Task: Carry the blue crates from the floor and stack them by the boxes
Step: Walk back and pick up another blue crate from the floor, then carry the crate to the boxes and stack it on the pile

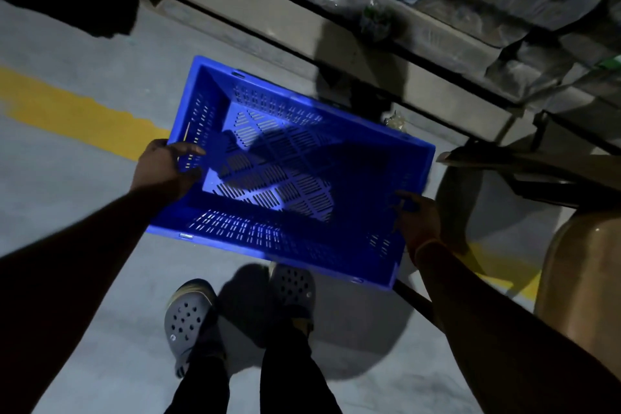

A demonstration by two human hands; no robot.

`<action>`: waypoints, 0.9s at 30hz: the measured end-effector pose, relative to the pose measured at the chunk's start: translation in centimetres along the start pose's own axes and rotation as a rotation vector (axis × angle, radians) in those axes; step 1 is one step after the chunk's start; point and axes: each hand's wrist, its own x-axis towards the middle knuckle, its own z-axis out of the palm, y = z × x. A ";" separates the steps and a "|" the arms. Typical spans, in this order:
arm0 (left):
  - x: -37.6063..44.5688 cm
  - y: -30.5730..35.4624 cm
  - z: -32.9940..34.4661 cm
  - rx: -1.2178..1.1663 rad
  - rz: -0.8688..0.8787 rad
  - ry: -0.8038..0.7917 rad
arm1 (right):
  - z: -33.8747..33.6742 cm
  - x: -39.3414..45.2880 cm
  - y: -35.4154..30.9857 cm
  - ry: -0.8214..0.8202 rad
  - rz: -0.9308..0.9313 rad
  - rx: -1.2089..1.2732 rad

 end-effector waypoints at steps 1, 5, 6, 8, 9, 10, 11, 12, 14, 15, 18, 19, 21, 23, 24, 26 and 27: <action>0.0 -0.1 -0.1 0.006 0.024 -0.032 | -0.2 -0.6 -1.0 -0.015 0.001 0.008; 0.9 -1.5 -0.2 -0.066 0.008 -0.078 | -0.1 -1.6 -2.3 -0.148 -0.001 0.094; 0.9 -1.7 -0.3 -0.105 0.000 -0.101 | -0.2 -1.7 -2.3 -0.171 -0.004 0.127; 0.5 -1.6 -0.9 -0.184 0.013 -0.147 | -0.9 -2.4 -2.4 -0.189 -0.014 0.165; 0.0 -1.5 -1.4 -0.217 0.019 -0.172 | -1.5 -3.0 -2.5 -0.196 -0.023 0.167; -0.7 -1.6 -2.1 -0.243 0.017 -0.194 | -2.0 -3.7 -2.7 -0.202 -0.034 0.174; -1.6 -1.5 -2.9 -0.274 0.023 -0.209 | -2.6 -4.6 -3.1 -0.205 -0.043 0.191; -2.7 -1.4 -3.9 -0.301 0.025 -0.217 | -3.3 -5.5 -3.7 -0.201 -0.051 0.206; -4.9 -1.2 -6.3 -0.328 0.041 -0.219 | -5.0 -7.8 -5.3 -0.195 -0.063 0.233; -6.1 -1.1 -7.6 -0.342 0.036 -0.219 | -5.9 -9.1 -6.0 -0.193 -0.079 0.239; -10.0 -0.2 -11.8 -0.352 0.014 -0.174 | -9.0 -13.4 -8.6 -0.215 -0.132 0.252; -11.5 0.4 -13.2 -0.350 0.016 -0.154 | -10.1 -15.1 -9.8 -0.232 -0.140 0.246; -14.0 1.4 -15.3 -0.372 0.000 -0.119 | -11.9 -17.7 -11.0 -0.251 -0.135 0.251; -17.9 2.8 -19.0 -0.398 -0.002 -0.048 | -14.1 -21.2 -13.3 -0.275 -0.149 0.260; -20.0 3.5 -21.0 -0.418 -0.008 -0.005 | -15.4 -22.8 -14.6 -0.277 -0.164 0.254; -24.0 4.9 -24.7 -0.468 -0.029 0.066 | -17.4 -25.6 -17.1 -0.300 -0.220 0.243; -25.9 5.2 -26.4 -0.478 -0.025 0.091 | -18.2 -26.7 -18.1 -0.305 -0.243 0.214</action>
